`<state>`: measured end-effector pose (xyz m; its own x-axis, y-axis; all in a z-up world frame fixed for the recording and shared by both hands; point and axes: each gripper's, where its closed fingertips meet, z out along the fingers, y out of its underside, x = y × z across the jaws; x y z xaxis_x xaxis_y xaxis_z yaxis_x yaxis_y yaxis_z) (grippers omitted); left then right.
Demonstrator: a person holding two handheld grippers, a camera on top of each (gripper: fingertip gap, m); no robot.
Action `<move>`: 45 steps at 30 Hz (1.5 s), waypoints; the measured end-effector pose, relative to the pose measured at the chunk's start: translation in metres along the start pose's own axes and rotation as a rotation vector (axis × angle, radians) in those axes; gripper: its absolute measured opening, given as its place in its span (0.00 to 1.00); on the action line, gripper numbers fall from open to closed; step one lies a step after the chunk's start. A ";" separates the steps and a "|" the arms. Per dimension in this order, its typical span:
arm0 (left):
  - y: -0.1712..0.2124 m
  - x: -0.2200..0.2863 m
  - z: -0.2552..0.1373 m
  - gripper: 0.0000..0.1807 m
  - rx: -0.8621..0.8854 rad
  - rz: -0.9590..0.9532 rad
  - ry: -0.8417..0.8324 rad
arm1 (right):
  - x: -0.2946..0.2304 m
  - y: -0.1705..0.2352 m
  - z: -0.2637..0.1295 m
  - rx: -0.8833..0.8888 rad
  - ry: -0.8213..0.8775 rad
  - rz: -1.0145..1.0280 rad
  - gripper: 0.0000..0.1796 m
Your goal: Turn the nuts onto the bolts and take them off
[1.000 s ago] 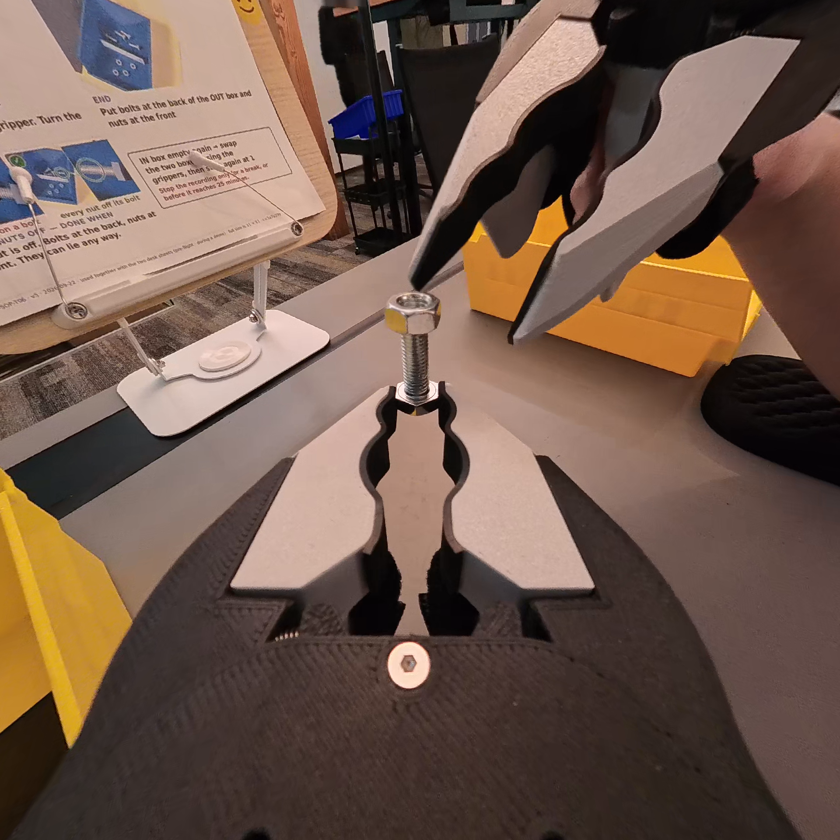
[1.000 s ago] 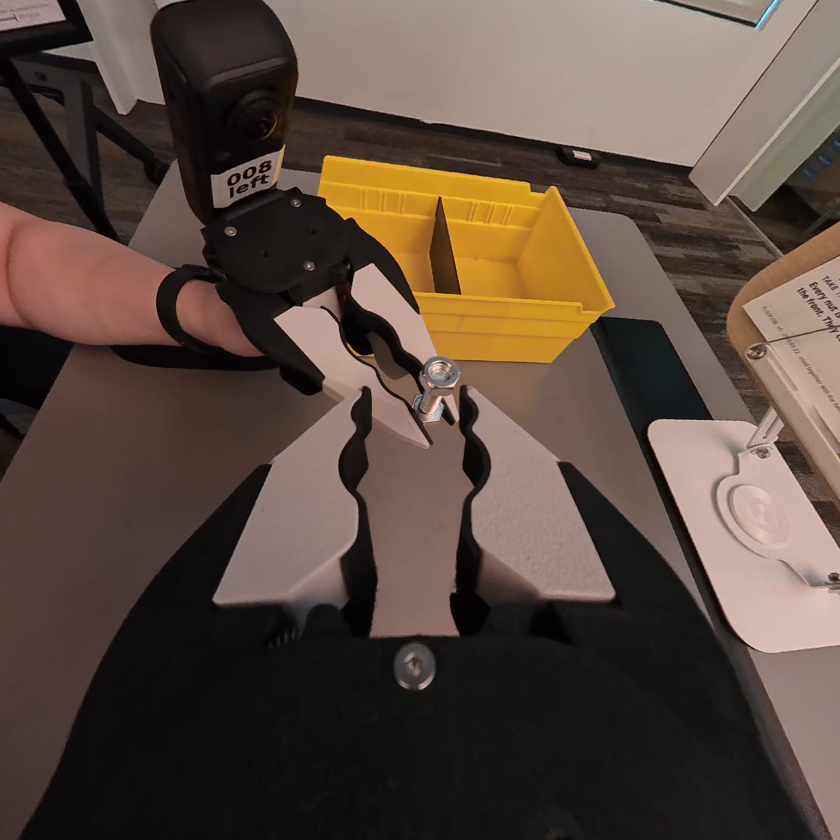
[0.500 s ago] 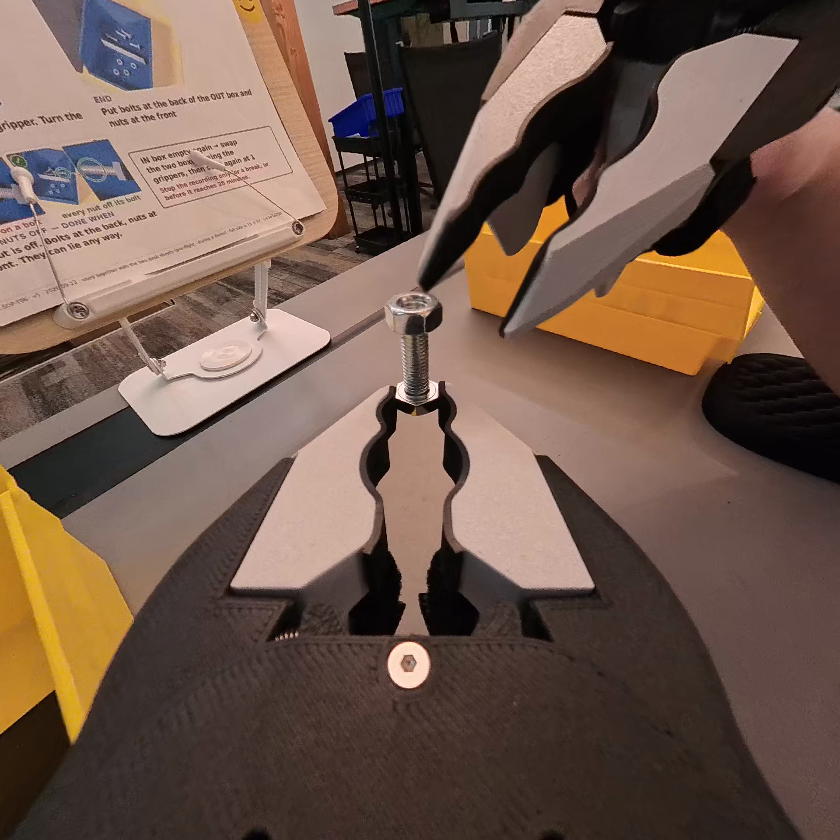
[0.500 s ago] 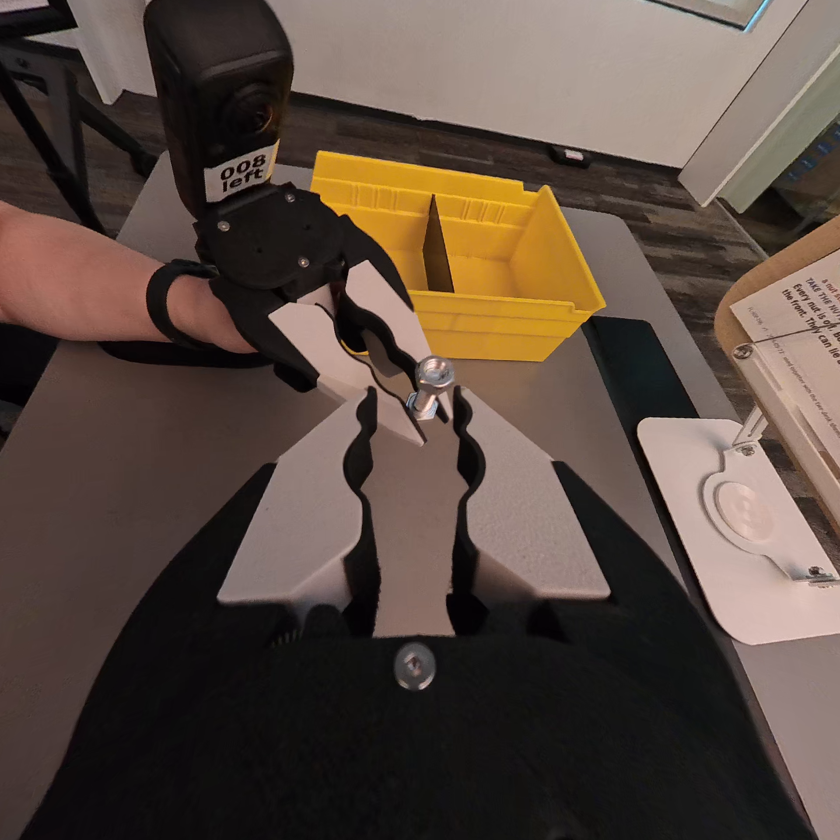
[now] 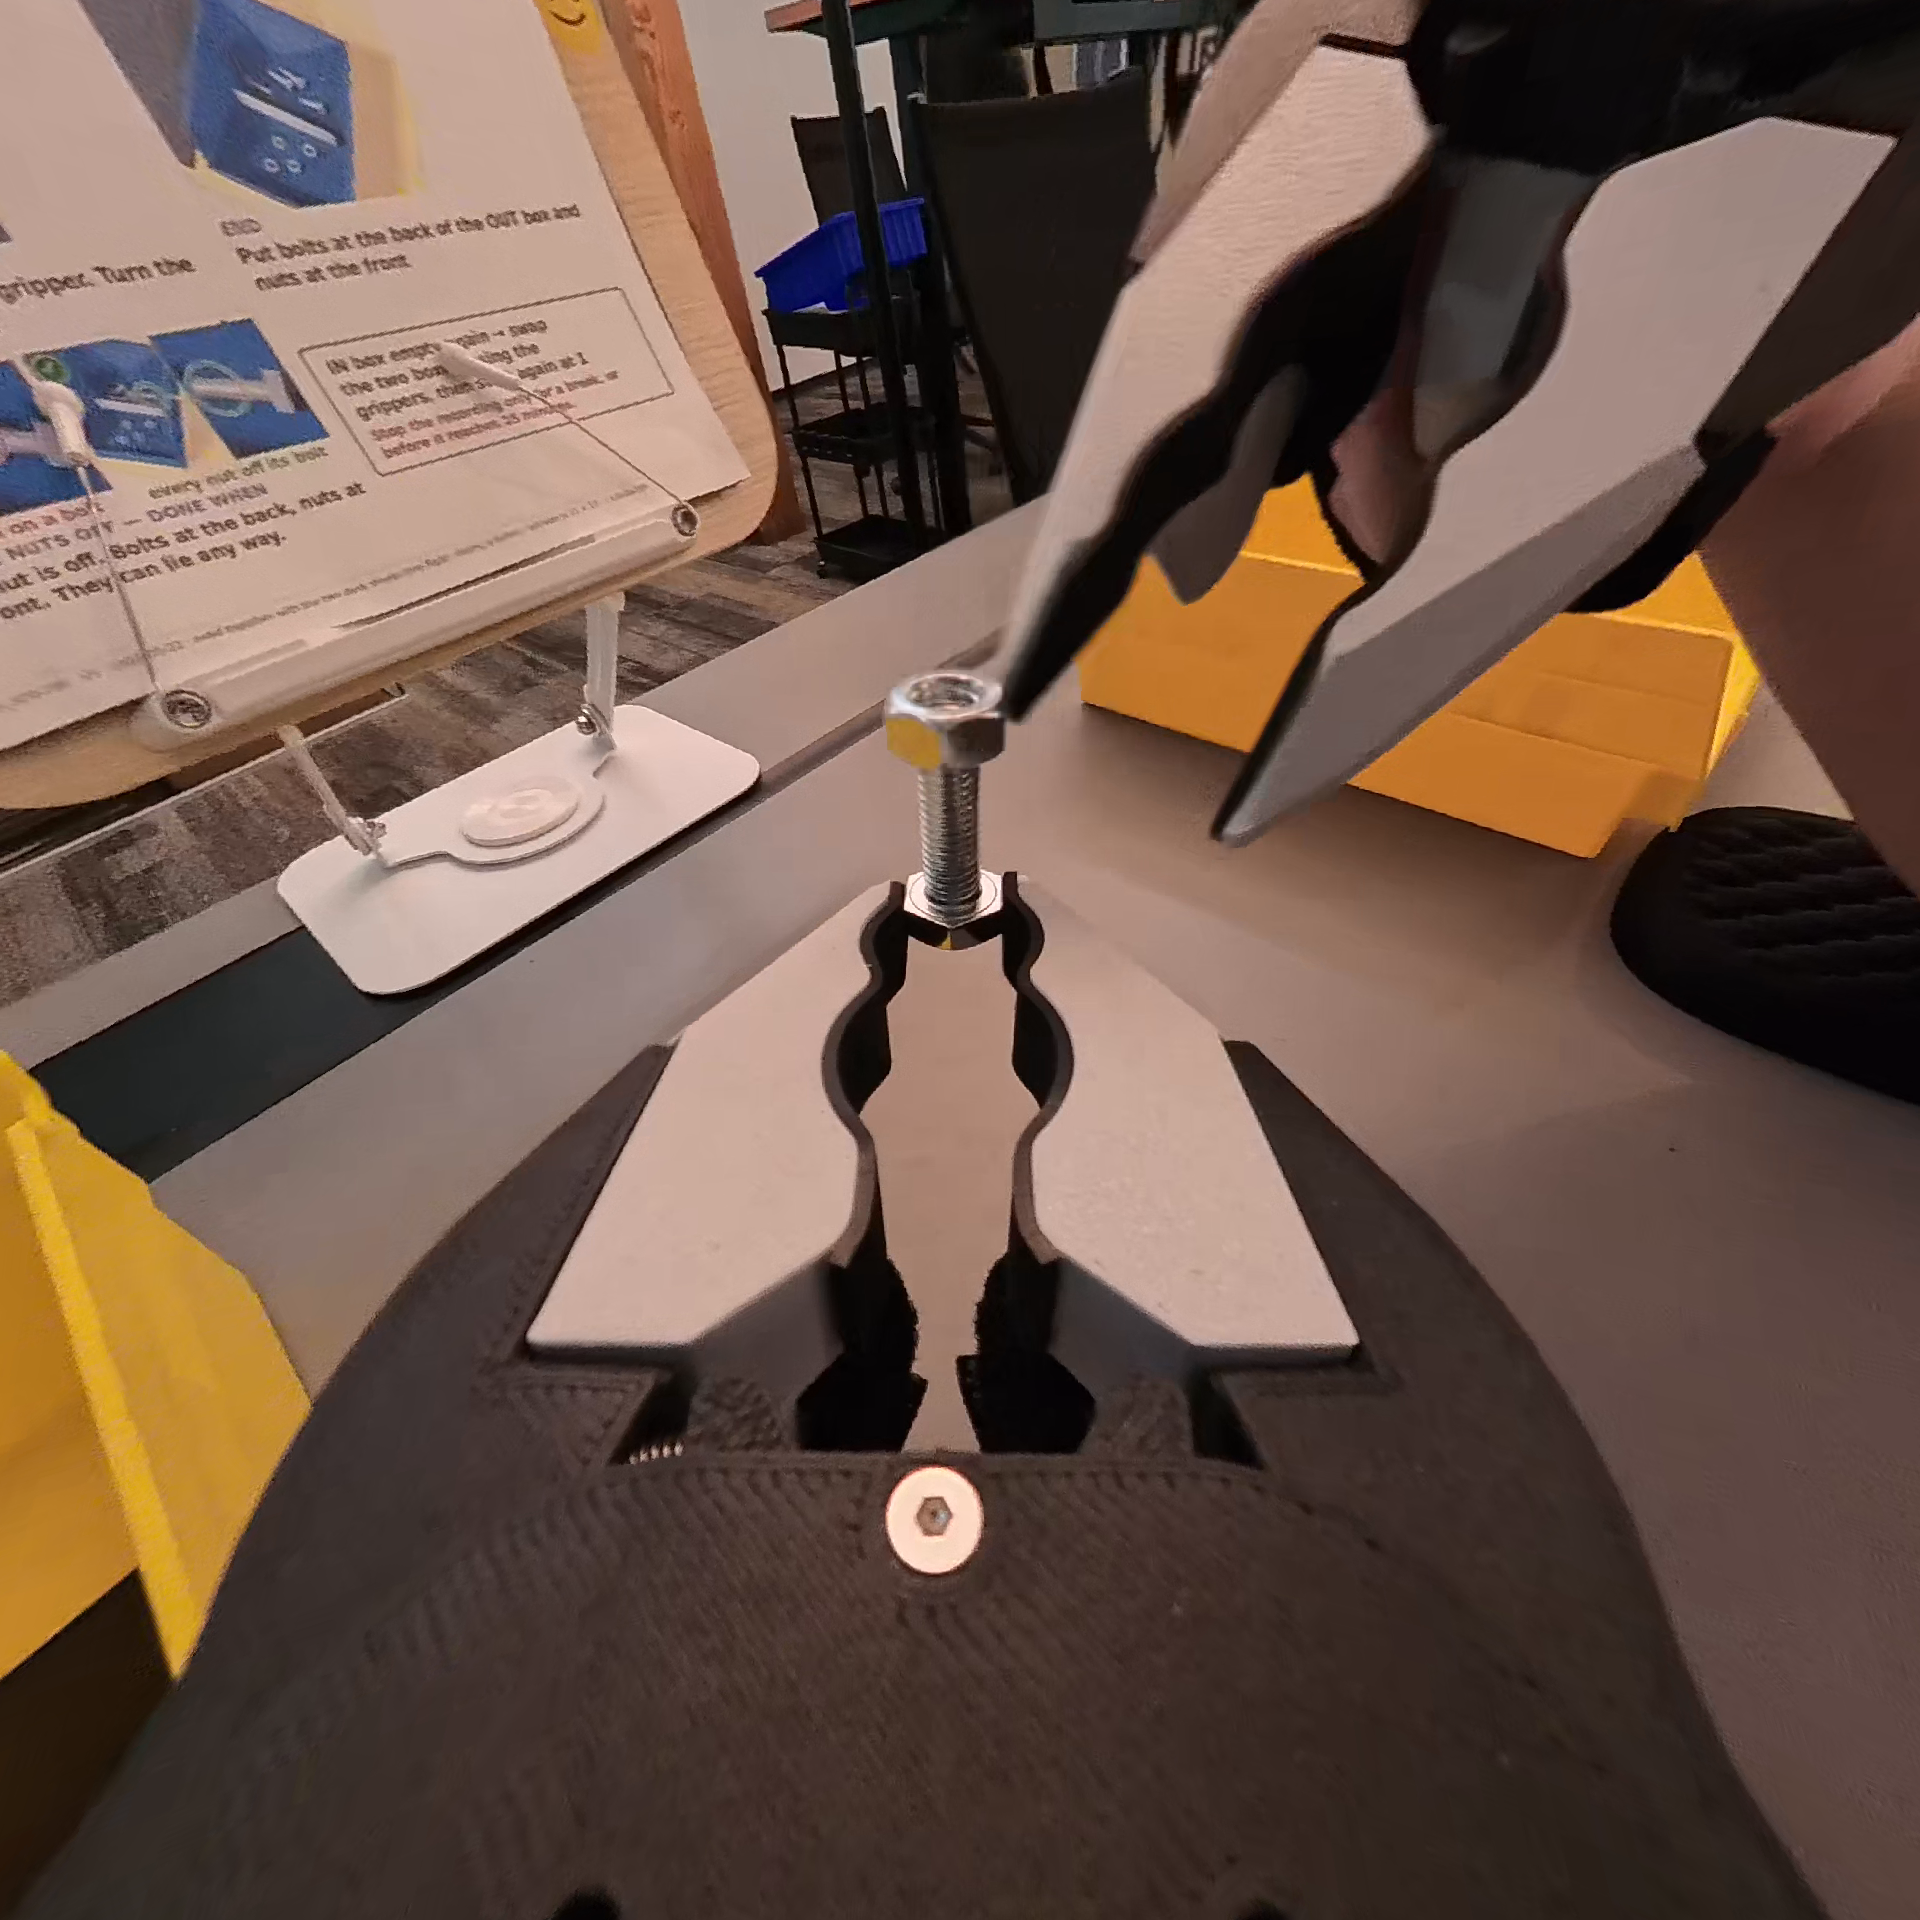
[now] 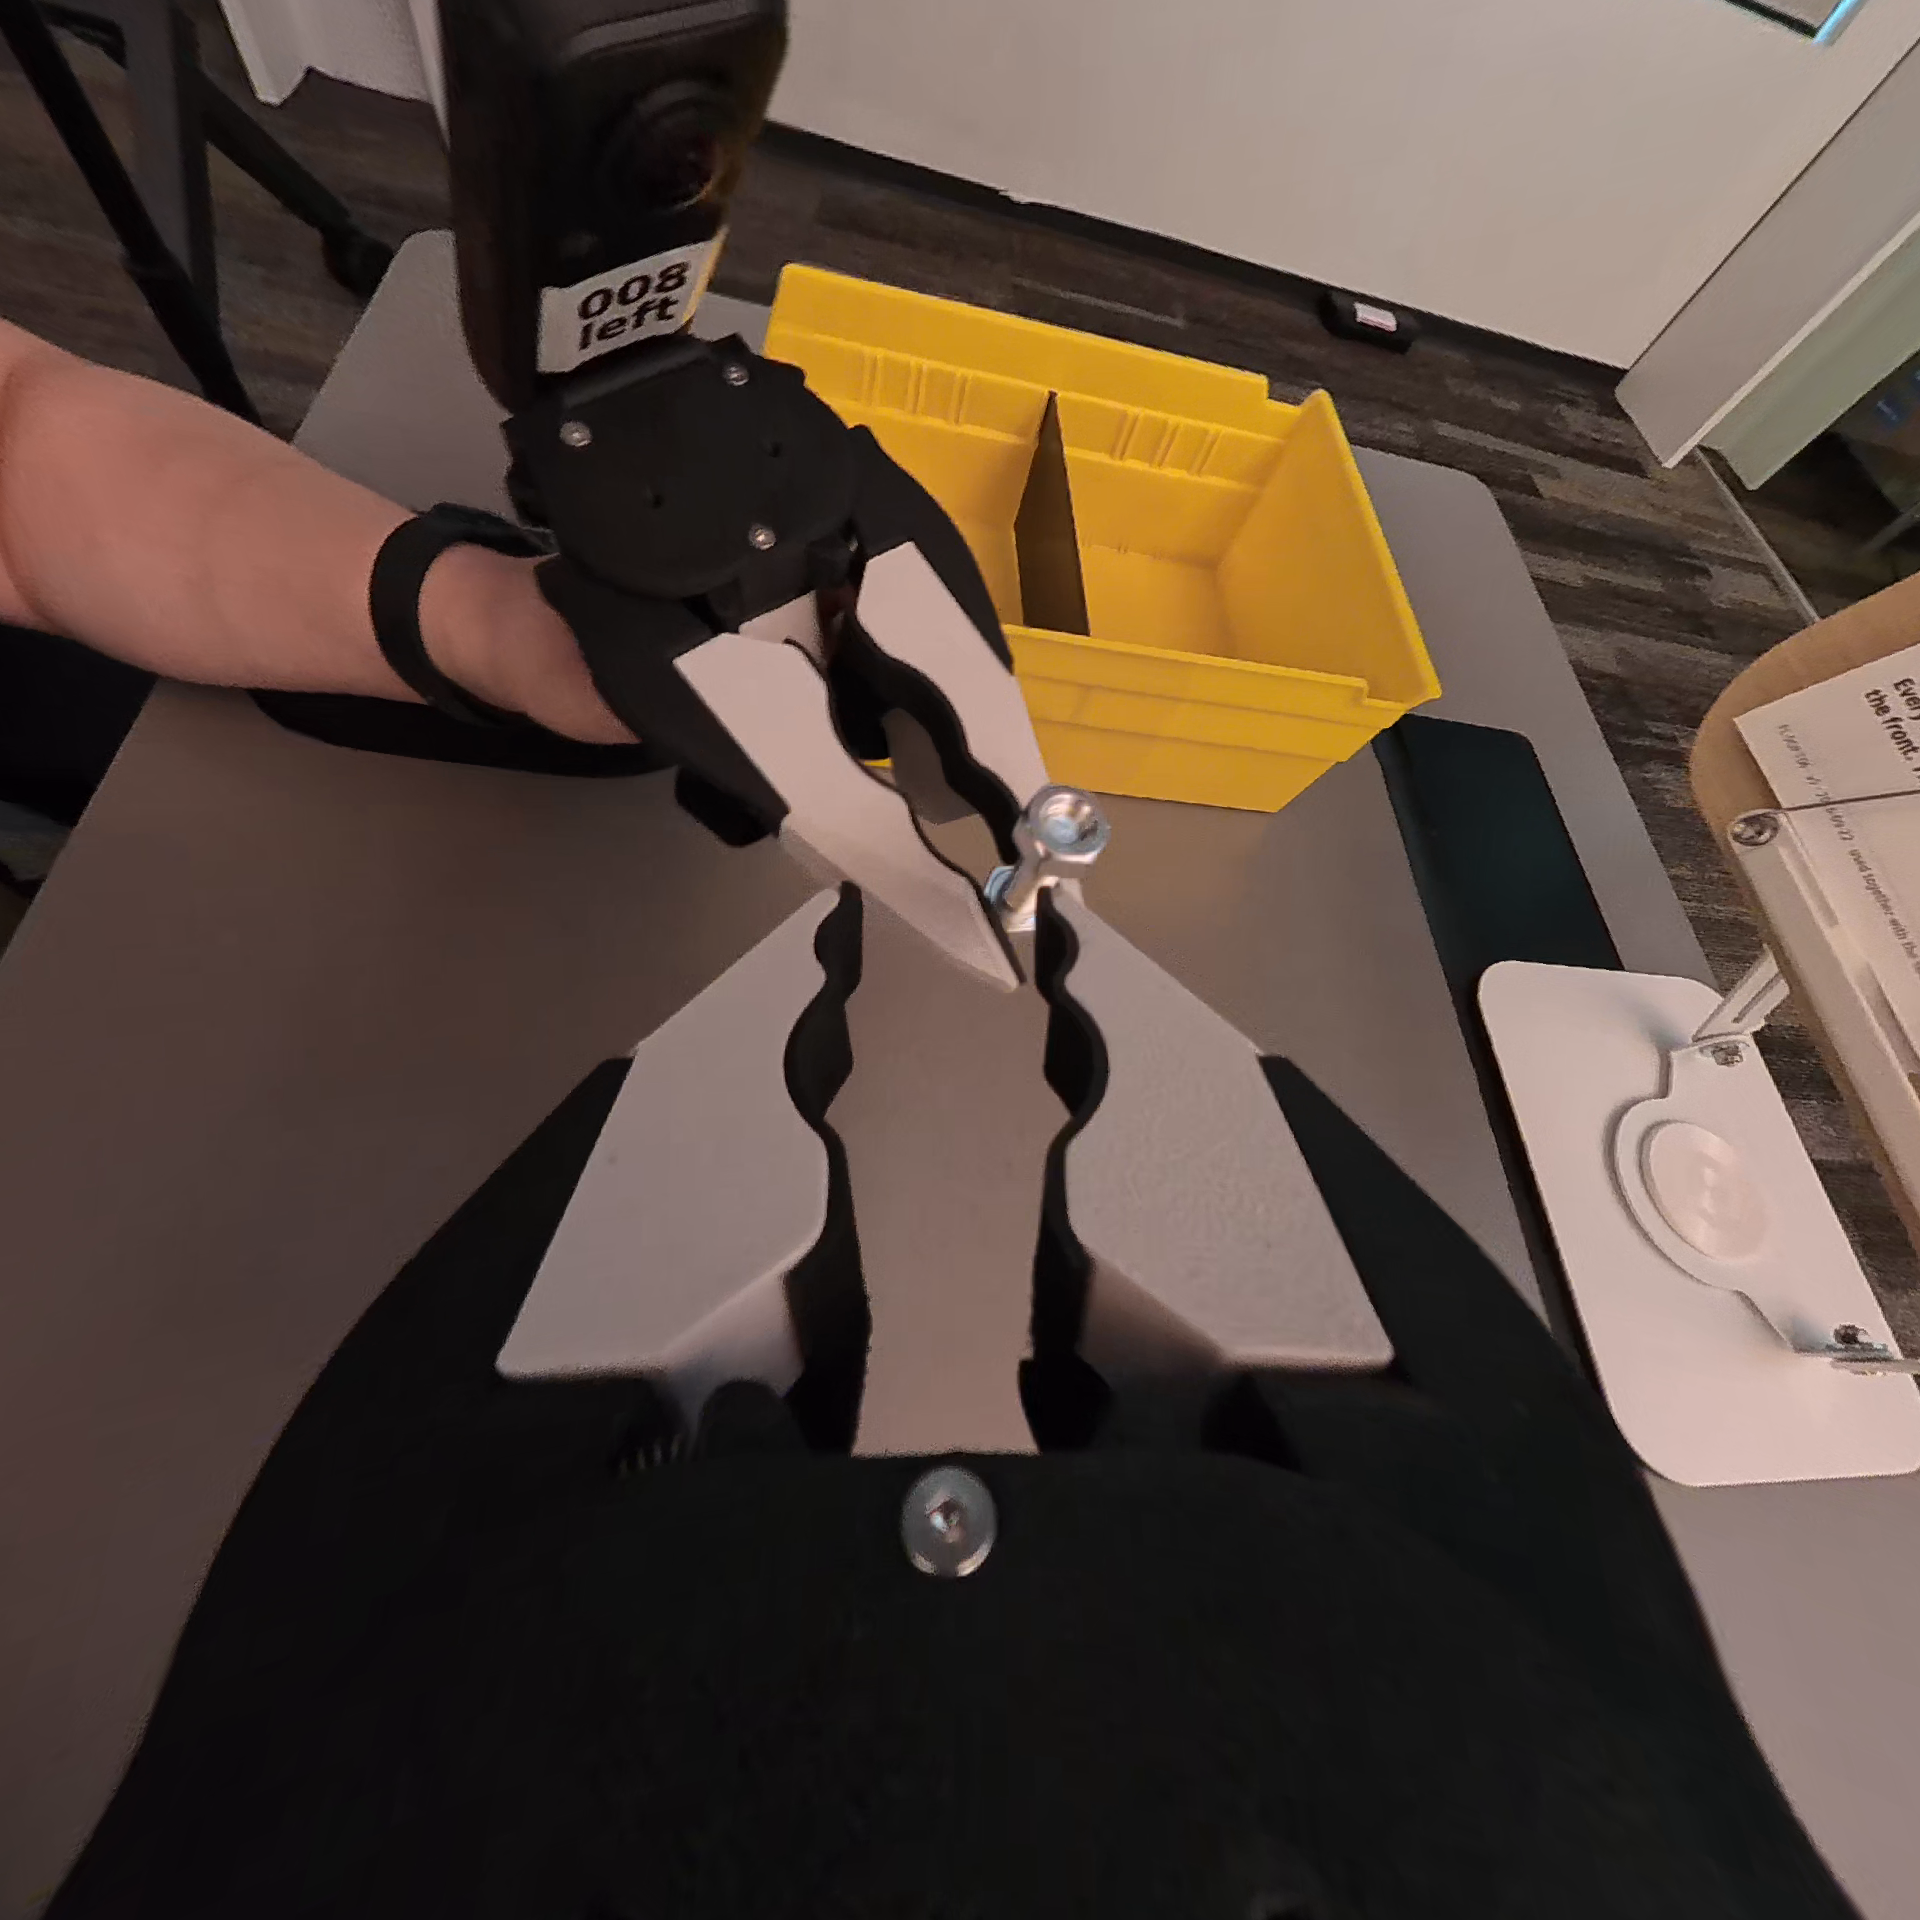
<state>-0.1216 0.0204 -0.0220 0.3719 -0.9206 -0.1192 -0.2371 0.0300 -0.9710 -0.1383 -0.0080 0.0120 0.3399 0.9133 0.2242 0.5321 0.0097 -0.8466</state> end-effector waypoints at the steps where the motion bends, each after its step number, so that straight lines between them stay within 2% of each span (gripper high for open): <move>1: 0.000 -0.001 0.000 0.09 0.001 -0.010 0.000 | 0.000 -0.001 -0.002 0.001 0.003 -0.004 0.18; 3: 0.000 -0.001 -0.001 0.09 0.005 -0.022 0.007 | 0.006 -0.003 -0.003 0.015 0.037 0.004 0.19; 8: 0.000 0.005 0.001 0.09 0.003 0.002 0.019 | 0.006 -0.008 0.004 0.048 0.028 0.034 0.31; 11: 0.001 0.002 0.001 0.09 -0.004 0.002 0.005 | 0.001 -0.002 0.007 0.001 0.022 -0.002 0.30; 14: 0.001 -0.003 0.000 0.09 -0.003 -0.027 -0.003 | -0.006 -0.004 0.002 -0.002 -0.013 -0.013 0.19; 16: 0.000 -0.004 -0.001 0.09 0.004 -0.041 0.003 | -0.001 -0.008 -0.001 0.021 0.016 -0.005 0.20; 20: -0.001 -0.002 -0.001 0.09 0.008 -0.030 0.006 | 0.004 -0.013 0.003 0.061 0.029 0.036 0.35; 22: -0.001 0.000 -0.001 0.09 0.008 -0.027 0.008 | 0.001 -0.010 0.007 0.047 0.009 0.043 0.37; 24: 0.000 -0.002 0.000 0.09 0.001 -0.030 0.002 | -0.004 -0.006 0.009 0.014 -0.006 0.019 0.37; 25: 0.002 -0.004 0.000 0.09 -0.006 -0.034 -0.004 | -0.005 -0.004 0.007 0.000 -0.002 -0.006 0.32; 26: 0.002 -0.005 0.000 0.09 -0.008 -0.040 -0.012 | -0.010 -0.004 0.005 -0.006 -0.030 -0.024 0.21; 28: 0.002 -0.007 -0.001 0.09 -0.006 -0.053 -0.010 | -0.014 -0.009 0.000 0.013 -0.046 -0.019 0.18; 34: 0.000 -0.003 0.000 0.09 -0.003 -0.040 0.001 | 0.006 -0.015 -0.006 0.064 0.048 -0.002 0.36; 38: -0.015 0.003 -0.005 0.09 0.028 -0.052 0.034 | 0.012 -0.025 -0.010 0.138 0.075 -0.017 0.45; 43: -0.063 0.009 -0.028 0.09 0.074 -0.106 0.102 | 0.020 -0.064 -0.045 0.408 0.110 0.015 0.59; 45: -0.082 0.007 -0.035 0.09 0.061 -0.083 0.108 | 0.021 -0.079 -0.065 0.522 0.109 0.027 0.61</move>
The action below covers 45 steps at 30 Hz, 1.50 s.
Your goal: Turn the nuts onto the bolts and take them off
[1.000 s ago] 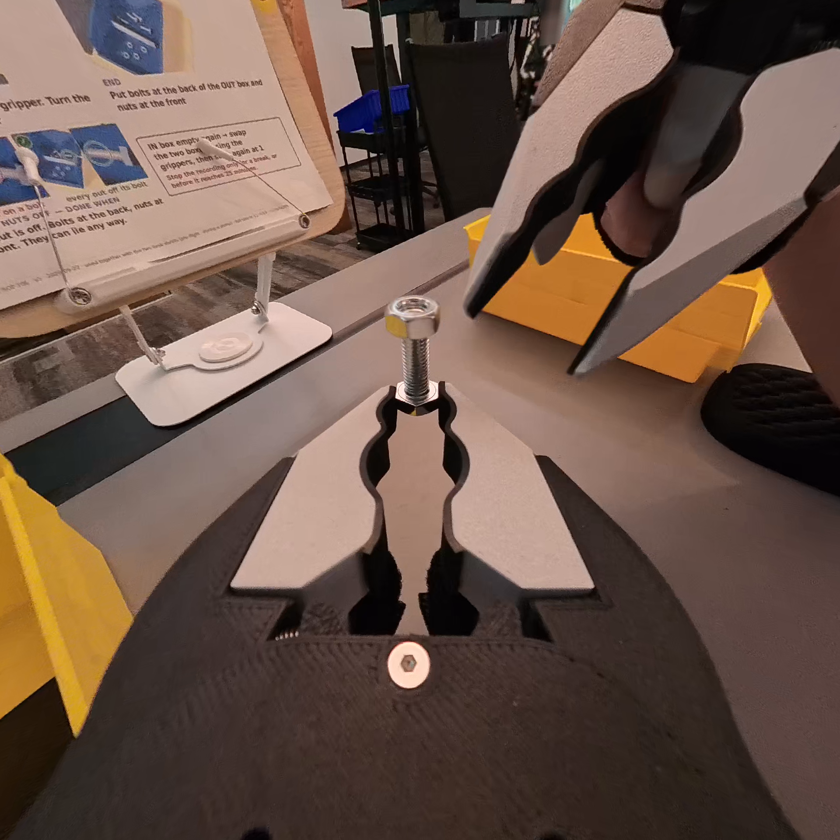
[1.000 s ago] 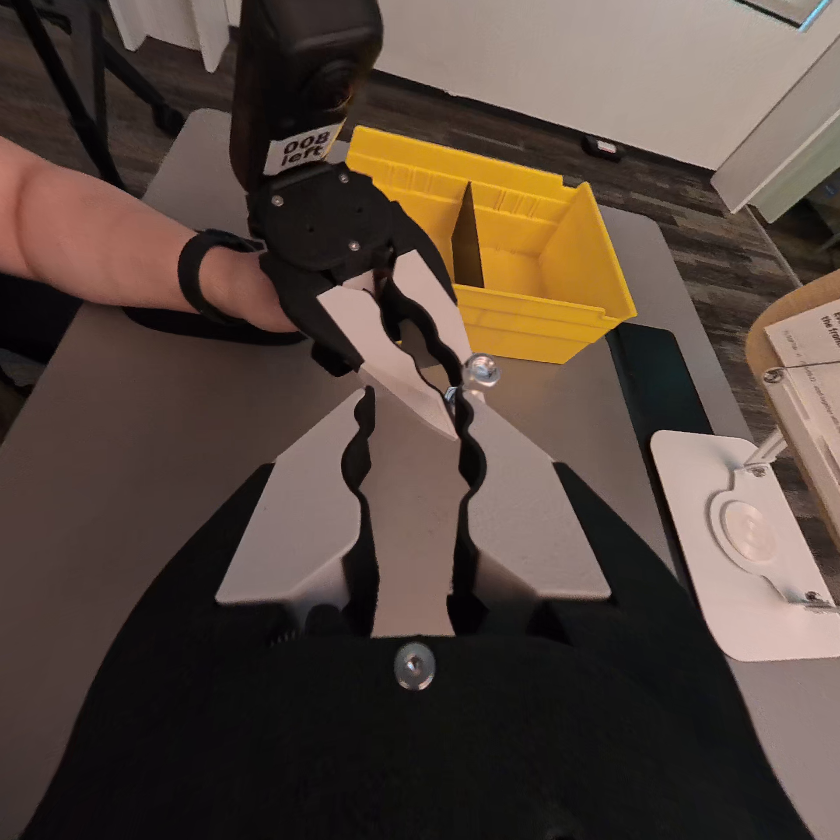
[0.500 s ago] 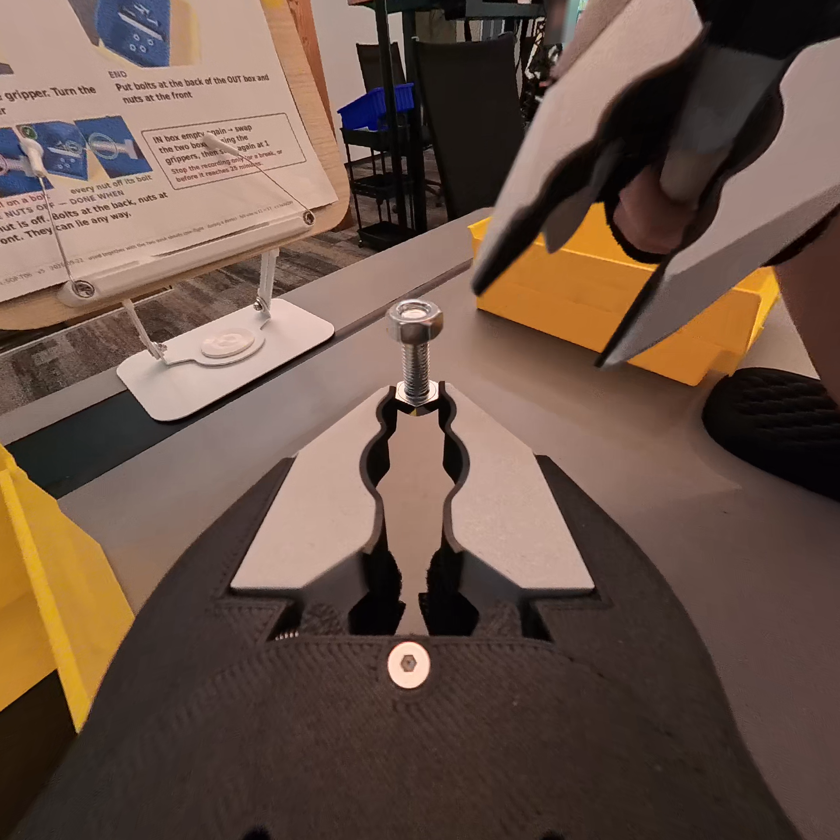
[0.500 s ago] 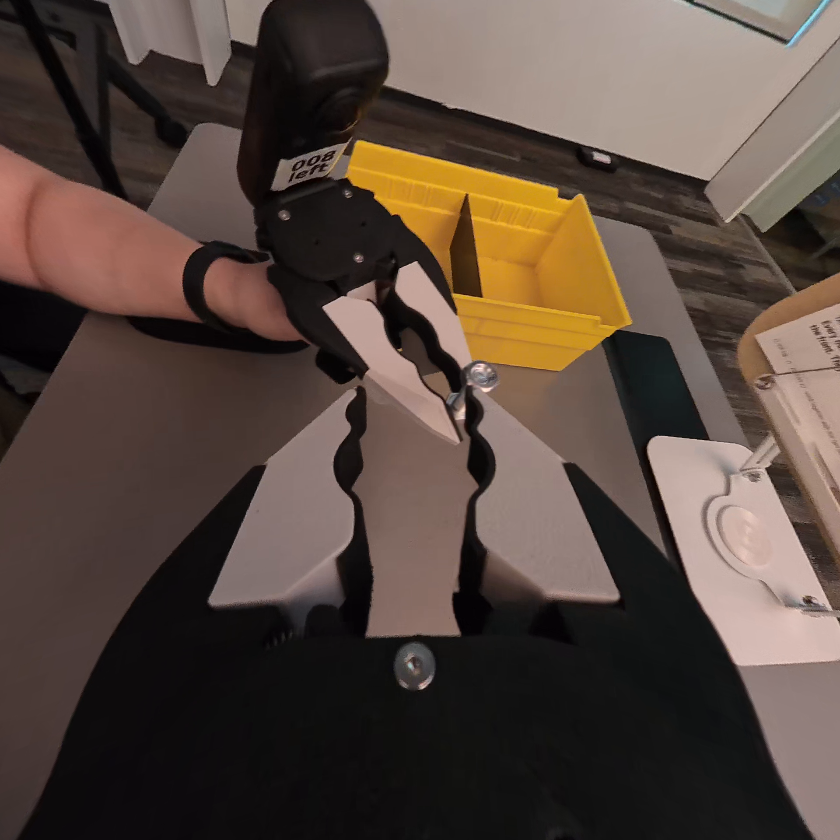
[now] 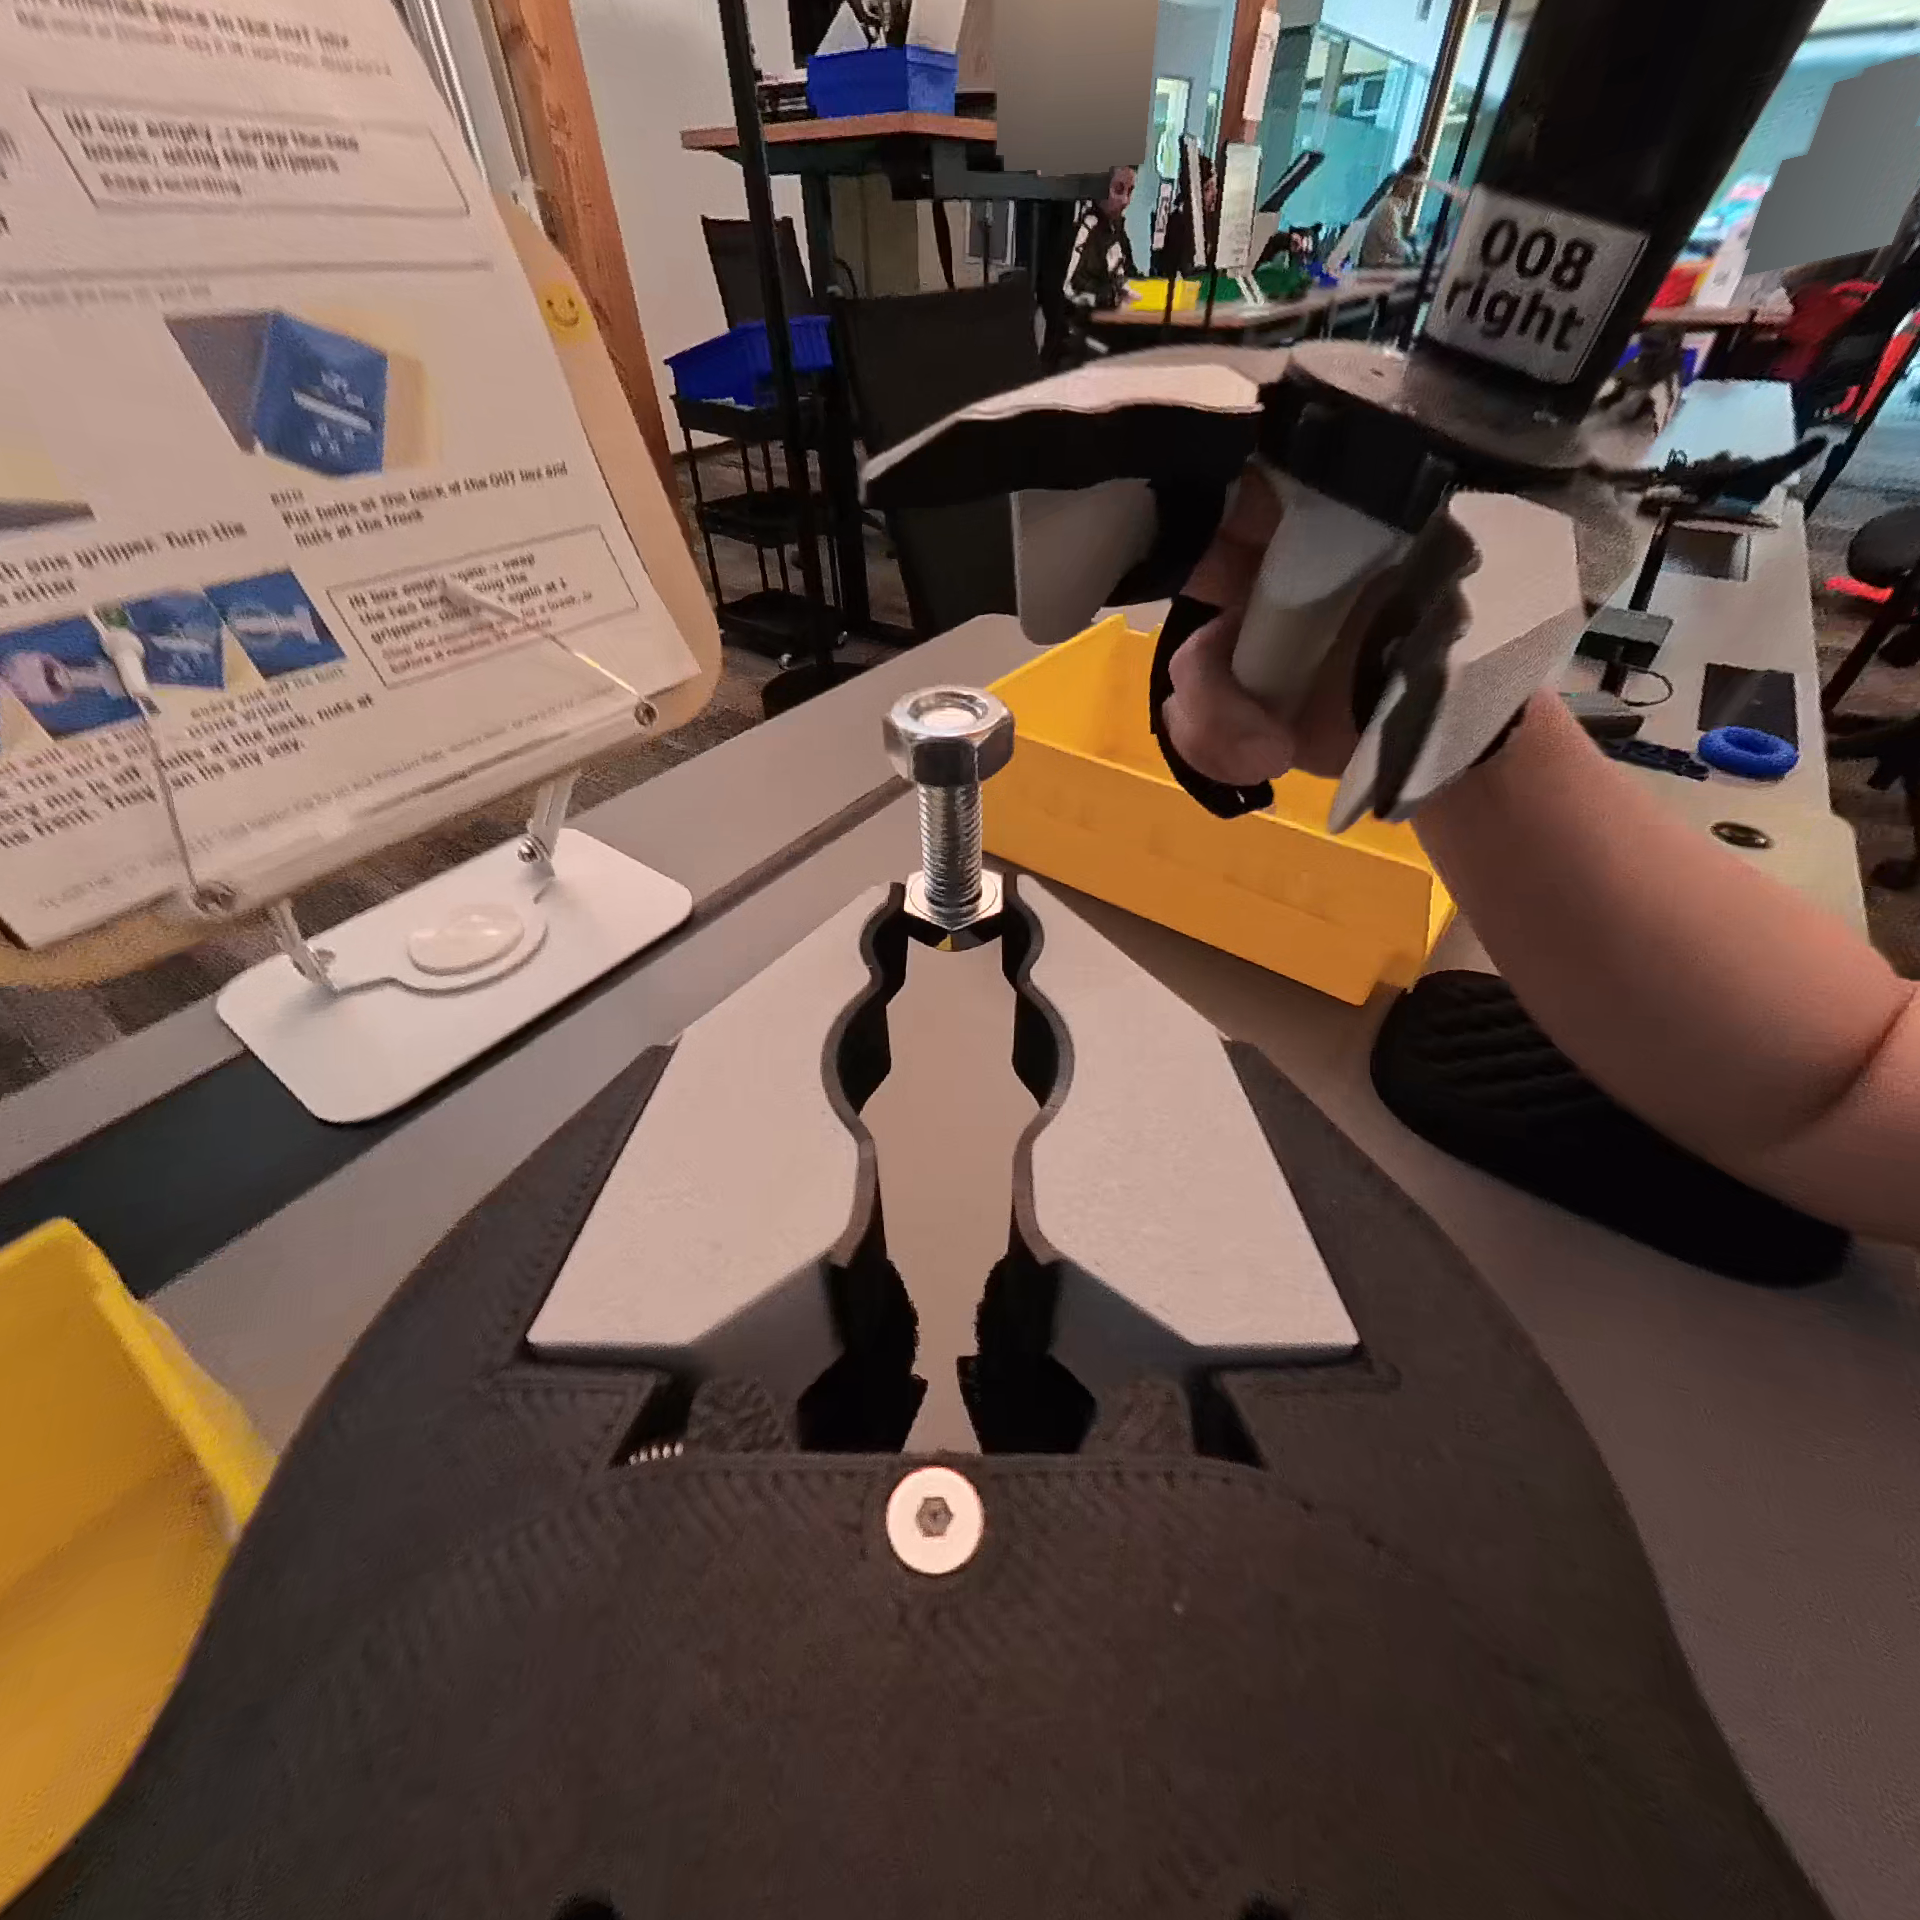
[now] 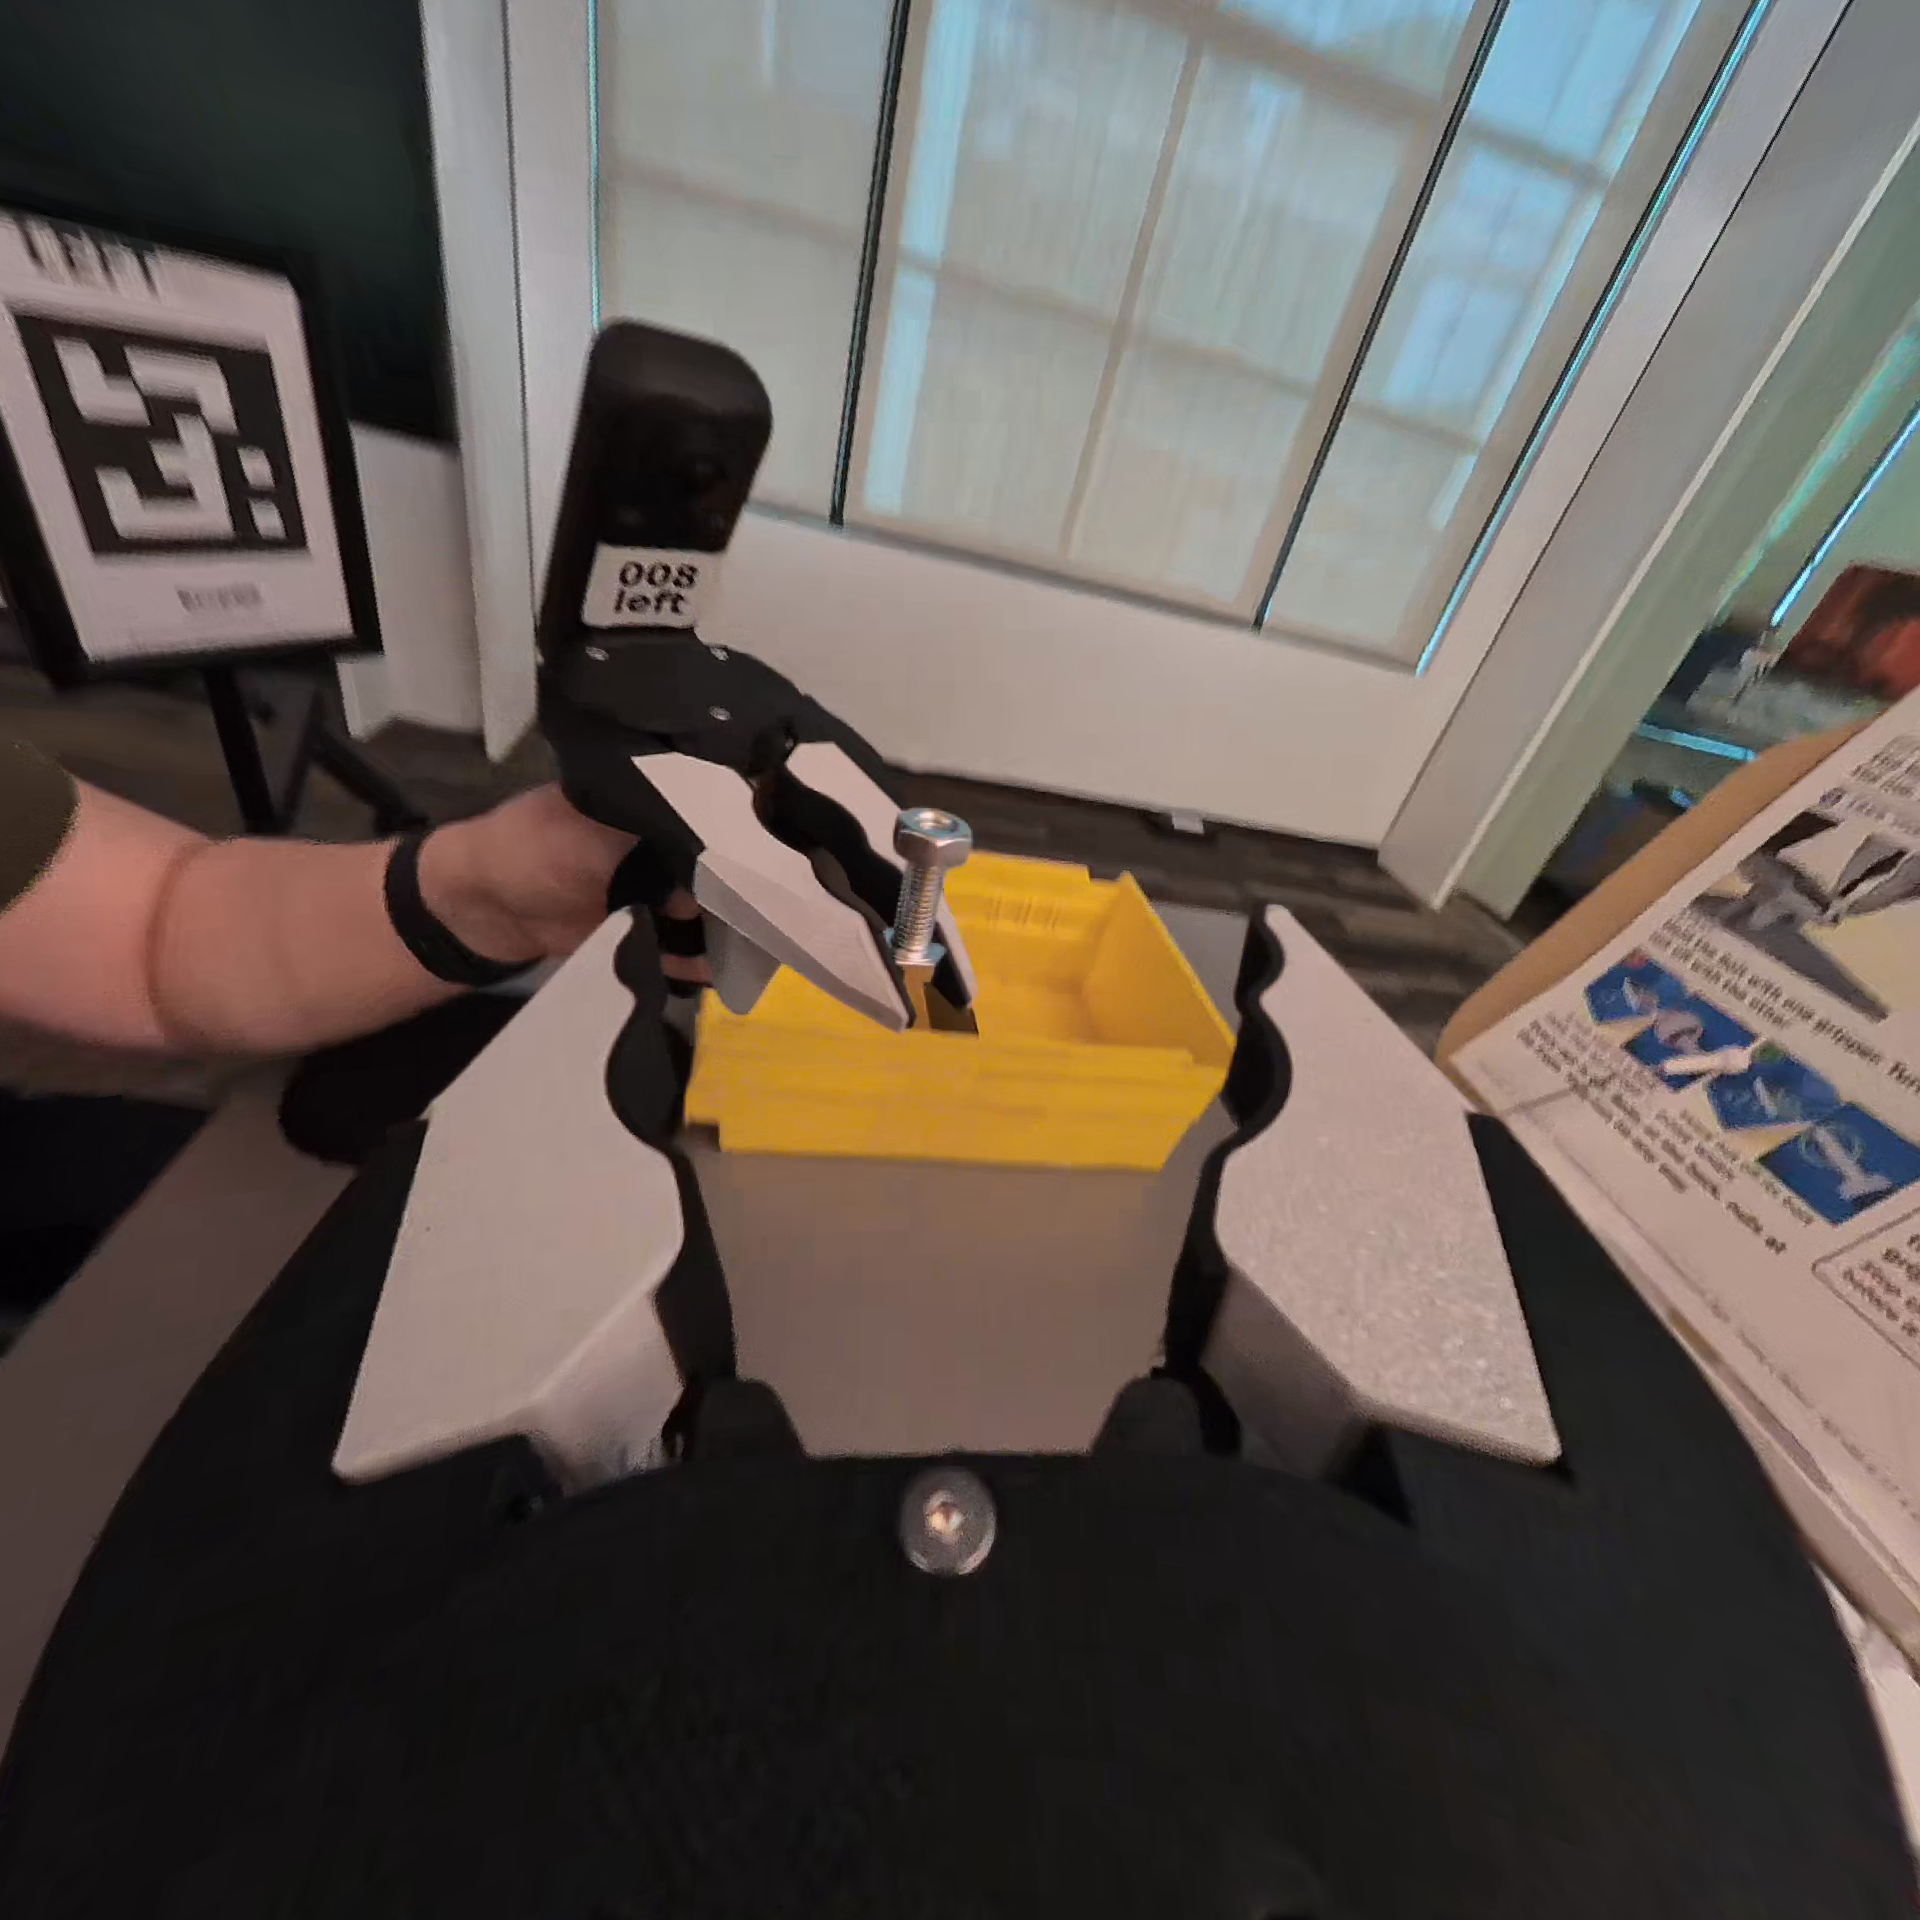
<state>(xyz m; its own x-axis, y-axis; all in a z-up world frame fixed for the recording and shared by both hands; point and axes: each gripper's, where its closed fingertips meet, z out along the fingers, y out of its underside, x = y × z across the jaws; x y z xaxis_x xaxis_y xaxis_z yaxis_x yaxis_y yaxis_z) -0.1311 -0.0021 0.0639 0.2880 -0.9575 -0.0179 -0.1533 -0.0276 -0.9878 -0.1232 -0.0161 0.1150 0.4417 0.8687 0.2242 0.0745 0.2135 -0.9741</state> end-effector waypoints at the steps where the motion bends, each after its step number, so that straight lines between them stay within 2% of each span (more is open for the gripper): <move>1: -0.009 -0.001 -0.001 0.09 -0.007 0.014 0.003 | -0.001 -0.009 -0.005 0.050 -0.013 0.010 0.62; 5: -0.050 0.004 0.009 0.09 0.036 0.019 0.083 | -0.005 -0.026 -0.013 0.185 -0.070 0.080 0.73; 7: -0.067 0.009 0.018 0.09 0.071 0.008 0.138 | -0.004 -0.027 -0.009 0.203 -0.067 0.115 0.79; 9: -0.075 0.013 0.026 0.09 0.097 0.018 0.173 | -0.004 -0.024 -0.004 0.202 -0.056 0.115 0.81; 16: -0.047 0.016 0.049 0.09 0.061 -0.012 0.261 | -0.002 -0.018 0.005 0.197 -0.048 0.151 0.81; 24: -0.013 0.015 0.074 0.09 -0.060 0.030 0.253 | -0.002 0.001 0.017 0.105 -0.022 0.135 0.80; 35: -0.034 -0.019 0.055 0.09 0.013 0.032 0.121 | -0.003 0.000 0.009 0.012 0.029 0.009 0.76; 38: -0.035 -0.007 0.054 0.09 0.001 0.043 0.165 | 0.006 0.004 0.012 0.005 0.086 0.011 0.76; 40: -0.030 0.005 0.058 0.09 -0.032 0.075 0.193 | 0.002 0.004 0.015 0.015 0.064 0.029 0.76; 45: -0.025 -0.001 0.063 0.09 -0.045 0.120 0.130 | -0.007 0.009 0.015 -0.065 0.041 -0.021 0.75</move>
